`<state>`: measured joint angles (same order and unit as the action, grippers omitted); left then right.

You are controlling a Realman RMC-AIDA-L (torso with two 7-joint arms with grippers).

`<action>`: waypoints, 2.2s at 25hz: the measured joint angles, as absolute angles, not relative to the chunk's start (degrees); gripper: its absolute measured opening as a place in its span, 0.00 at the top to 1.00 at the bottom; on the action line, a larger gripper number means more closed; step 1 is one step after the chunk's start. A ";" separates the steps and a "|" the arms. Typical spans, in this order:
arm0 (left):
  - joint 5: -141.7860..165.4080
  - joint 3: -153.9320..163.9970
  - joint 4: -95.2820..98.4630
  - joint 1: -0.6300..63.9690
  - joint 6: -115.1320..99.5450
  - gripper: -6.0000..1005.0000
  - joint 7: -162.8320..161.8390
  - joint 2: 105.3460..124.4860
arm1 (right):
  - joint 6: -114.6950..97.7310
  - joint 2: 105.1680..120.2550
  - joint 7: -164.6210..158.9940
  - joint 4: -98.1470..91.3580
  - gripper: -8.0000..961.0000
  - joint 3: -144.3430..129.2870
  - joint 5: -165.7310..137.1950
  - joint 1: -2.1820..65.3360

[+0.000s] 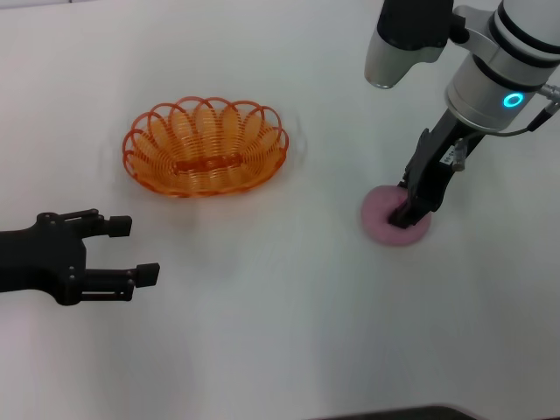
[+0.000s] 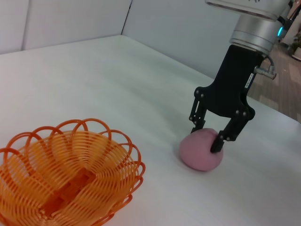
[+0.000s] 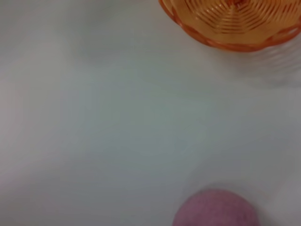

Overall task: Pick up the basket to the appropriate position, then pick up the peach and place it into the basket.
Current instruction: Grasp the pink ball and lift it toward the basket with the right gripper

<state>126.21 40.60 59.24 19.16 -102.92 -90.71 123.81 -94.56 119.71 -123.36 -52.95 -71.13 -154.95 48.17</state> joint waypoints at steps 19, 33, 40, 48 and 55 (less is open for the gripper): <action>126.21 40.60 59.24 19.07 -102.91 0.11 -90.76 123.84 | -94.41 119.70 -123.46 -53.30 0.78 -71.96 -154.95 48.16; 126.96 40.60 59.14 19.23 -102.44 0.11 -91.02 123.84 | -94.34 119.70 -123.59 -53.37 0.83 -72.80 -154.95 48.16; 127.55 40.60 57.87 19.79 -102.20 0.11 -91.05 123.77 | -95.97 119.70 -123.70 -55.07 0.83 -72.87 -154.85 48.53; 127.62 40.61 57.85 19.78 -102.23 0.11 -91.06 123.66 | -100.53 119.70 -124.35 -62.71 0.83 -72.59 -154.61 48.62; 127.62 40.61 58.05 19.74 -102.58 0.11 -91.05 123.66 | -106.01 119.71 -125.65 -70.26 0.83 -72.27 -154.59 48.78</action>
